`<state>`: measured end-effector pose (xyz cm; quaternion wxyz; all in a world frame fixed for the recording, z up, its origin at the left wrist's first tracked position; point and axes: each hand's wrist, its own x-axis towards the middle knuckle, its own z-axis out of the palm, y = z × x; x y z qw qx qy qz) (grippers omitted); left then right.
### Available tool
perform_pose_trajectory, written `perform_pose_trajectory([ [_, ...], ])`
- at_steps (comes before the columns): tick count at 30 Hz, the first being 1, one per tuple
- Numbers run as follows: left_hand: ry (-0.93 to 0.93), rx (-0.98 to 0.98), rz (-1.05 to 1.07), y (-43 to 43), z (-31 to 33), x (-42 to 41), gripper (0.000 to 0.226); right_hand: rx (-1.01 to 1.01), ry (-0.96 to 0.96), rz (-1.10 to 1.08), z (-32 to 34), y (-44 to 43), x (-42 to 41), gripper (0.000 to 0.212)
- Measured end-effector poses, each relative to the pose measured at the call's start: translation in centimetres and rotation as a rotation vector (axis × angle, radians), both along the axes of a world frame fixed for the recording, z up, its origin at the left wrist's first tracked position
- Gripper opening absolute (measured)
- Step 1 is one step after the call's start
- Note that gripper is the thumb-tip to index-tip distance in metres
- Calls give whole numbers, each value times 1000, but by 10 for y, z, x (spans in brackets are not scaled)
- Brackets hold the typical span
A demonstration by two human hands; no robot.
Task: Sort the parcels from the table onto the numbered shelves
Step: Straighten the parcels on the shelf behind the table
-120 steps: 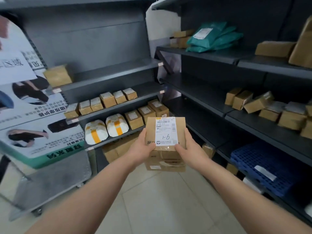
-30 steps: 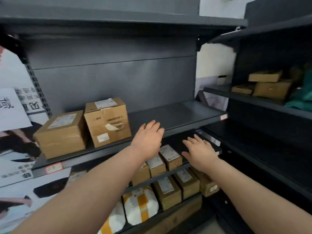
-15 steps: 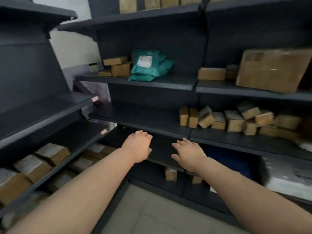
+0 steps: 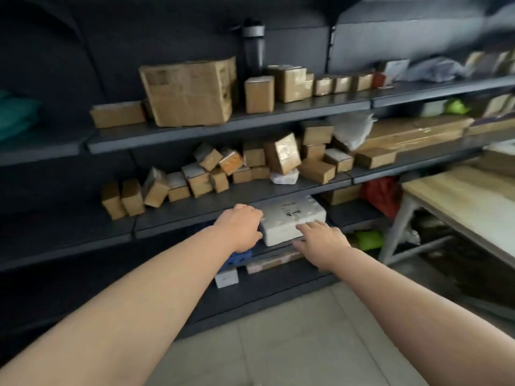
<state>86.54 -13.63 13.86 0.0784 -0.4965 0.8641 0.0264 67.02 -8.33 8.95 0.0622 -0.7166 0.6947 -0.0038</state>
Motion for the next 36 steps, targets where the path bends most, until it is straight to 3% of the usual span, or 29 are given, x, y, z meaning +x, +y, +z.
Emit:
perform_pose_trajectory([
  [11,119,89,-402,-68,-15,-235,52,39,43,-590,-1,26,-192,43],
  [22,154,203,-682,-94,-21,-414,55,-9,-26,-1065,1,70,-301,54],
  [29,134,291,-837,-57,-32,-523,59,33,-40,-1233,-9,102,-377,49],
  [36,73,239,-880,-44,-24,-633,60,-3,-92,-1275,-12,101,-494,50],
])
